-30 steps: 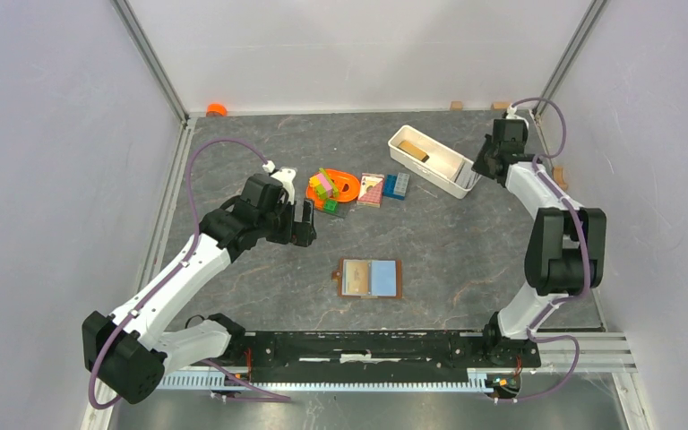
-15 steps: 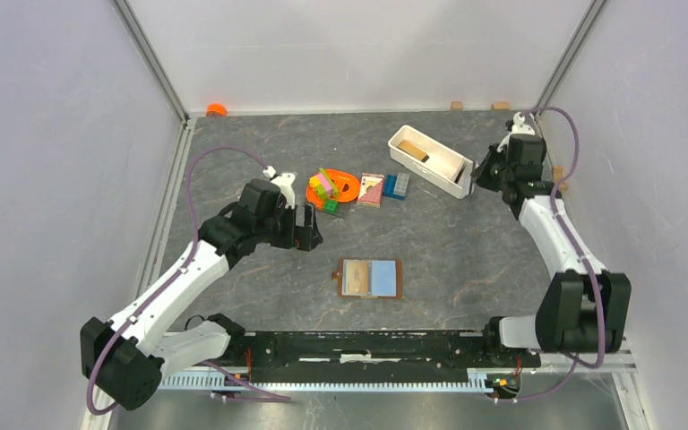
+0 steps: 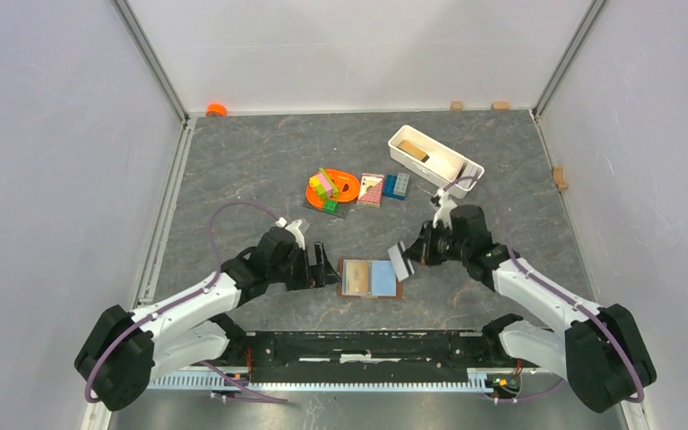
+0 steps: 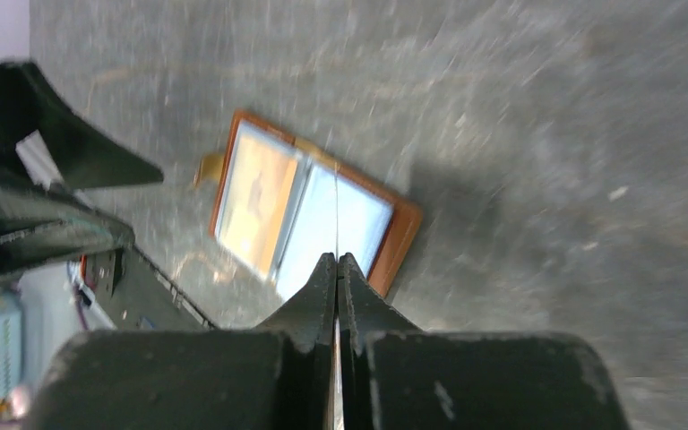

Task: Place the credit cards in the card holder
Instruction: Insert the credit card into the card holder, then pick up the credit card from the storage box.

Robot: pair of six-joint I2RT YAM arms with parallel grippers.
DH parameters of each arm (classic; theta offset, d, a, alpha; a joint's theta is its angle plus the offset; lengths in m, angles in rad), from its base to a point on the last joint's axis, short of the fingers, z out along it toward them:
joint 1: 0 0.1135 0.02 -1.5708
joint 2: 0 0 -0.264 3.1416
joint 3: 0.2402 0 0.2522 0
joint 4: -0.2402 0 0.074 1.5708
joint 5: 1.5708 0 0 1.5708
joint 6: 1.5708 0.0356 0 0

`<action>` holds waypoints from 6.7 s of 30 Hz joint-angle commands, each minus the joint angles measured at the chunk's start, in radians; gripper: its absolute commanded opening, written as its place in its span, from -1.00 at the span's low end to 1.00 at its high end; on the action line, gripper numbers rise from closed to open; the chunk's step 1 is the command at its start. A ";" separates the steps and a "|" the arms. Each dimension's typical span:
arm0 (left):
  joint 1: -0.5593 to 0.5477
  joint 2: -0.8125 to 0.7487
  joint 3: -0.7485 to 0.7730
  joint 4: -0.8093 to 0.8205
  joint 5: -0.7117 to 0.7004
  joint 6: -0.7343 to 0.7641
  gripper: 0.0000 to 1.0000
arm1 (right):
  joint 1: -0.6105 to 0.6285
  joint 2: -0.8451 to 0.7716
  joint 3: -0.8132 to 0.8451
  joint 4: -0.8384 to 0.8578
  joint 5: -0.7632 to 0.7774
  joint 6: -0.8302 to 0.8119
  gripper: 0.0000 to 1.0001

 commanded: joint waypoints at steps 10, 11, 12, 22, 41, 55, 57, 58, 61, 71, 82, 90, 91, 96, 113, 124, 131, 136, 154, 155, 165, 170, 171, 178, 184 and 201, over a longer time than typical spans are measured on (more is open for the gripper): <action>-0.111 0.015 -0.102 0.218 -0.121 -0.191 0.88 | 0.214 0.034 -0.253 0.525 -0.072 0.255 -1.00; -0.118 0.022 -0.104 0.218 -0.127 -0.197 0.87 | 0.220 0.041 -0.262 0.544 -0.074 0.257 -1.00; -0.130 0.027 -0.104 0.218 -0.134 -0.203 0.86 | 0.224 0.049 -0.270 0.564 -0.074 0.261 -1.00; -0.187 0.065 -0.109 0.252 -0.224 -0.253 0.62 | 0.251 0.171 -0.304 0.703 -0.082 0.331 -1.00; -0.189 0.193 -0.068 0.272 -0.275 -0.199 0.31 | 0.253 0.223 -0.333 0.591 0.071 0.390 -1.00; -0.189 0.211 -0.069 0.280 -0.271 -0.191 0.26 | 0.255 0.211 -0.316 0.525 0.120 0.376 -1.00; -0.189 0.224 -0.066 0.285 -0.268 -0.188 0.24 | 0.261 0.222 -0.300 0.525 0.122 0.374 -1.00; -0.189 0.232 -0.064 0.285 -0.267 -0.186 0.24 | 0.266 0.228 -0.295 0.526 0.122 0.375 -1.00; -0.189 0.249 -0.057 0.285 -0.266 -0.179 0.21 | 0.280 0.241 -0.280 0.534 0.127 0.382 -1.00; -0.189 0.280 -0.049 0.285 -0.271 -0.167 0.09 | 0.302 0.297 -0.247 0.560 0.208 0.407 -1.00; -0.189 0.295 -0.046 0.258 -0.288 -0.150 -0.02 | 0.305 0.374 -0.198 0.641 0.221 0.448 -1.00; -0.189 0.296 -0.045 0.251 -0.293 -0.145 -0.05 | 0.310 0.416 -0.174 0.665 0.245 0.434 -1.00; -0.189 0.296 -0.045 0.249 -0.292 -0.144 -0.05 | 0.311 0.421 -0.172 0.667 0.245 0.431 -1.00; -0.189 0.296 -0.045 0.249 -0.291 -0.145 -0.06 | 0.325 0.446 -0.182 0.699 0.258 0.435 -1.00; -0.189 0.317 -0.031 0.276 -0.276 -0.144 -0.16 | 0.434 0.512 -0.187 0.759 0.309 0.504 -1.00; -0.189 0.320 -0.021 0.289 -0.265 -0.146 -0.21 | 0.528 0.509 -0.110 0.669 0.402 0.495 -0.86; -0.189 0.300 -0.017 0.294 -0.252 -0.156 -0.21 | 0.554 0.448 -0.097 0.597 0.492 0.482 -0.66; -0.187 0.220 0.012 0.192 -0.273 -0.139 0.21 | 0.555 0.317 -0.050 0.397 0.621 0.380 -0.26; 0.079 0.018 0.480 -0.422 -0.172 0.349 1.00 | 0.163 0.127 0.386 -0.237 0.843 -0.233 0.81; 0.112 0.020 0.492 -0.420 -0.173 0.367 1.00 | 0.132 0.149 0.409 -0.237 0.839 -0.249 0.81; 0.205 -0.039 0.492 -0.419 -0.298 0.455 1.00 | -0.189 0.482 0.654 -0.174 0.671 -0.329 0.66; 0.214 -0.037 0.486 -0.425 -0.298 0.467 1.00 | -0.259 0.640 0.788 -0.182 0.617 -0.356 0.49; 0.215 -0.034 0.488 -0.425 -0.288 0.466 1.00 | -0.271 0.663 0.810 -0.187 0.614 -0.356 0.46; 0.228 -0.028 0.489 -0.425 -0.256 0.463 0.99 | -0.329 0.755 0.861 -0.194 0.559 -0.326 0.45; 0.236 -0.024 0.488 -0.421 -0.249 0.462 1.00 | -0.342 0.790 0.860 -0.199 0.543 -0.298 0.51; 0.249 -0.018 0.486 -0.418 -0.205 0.462 1.00 | -0.348 0.855 0.847 -0.162 0.468 -0.154 0.54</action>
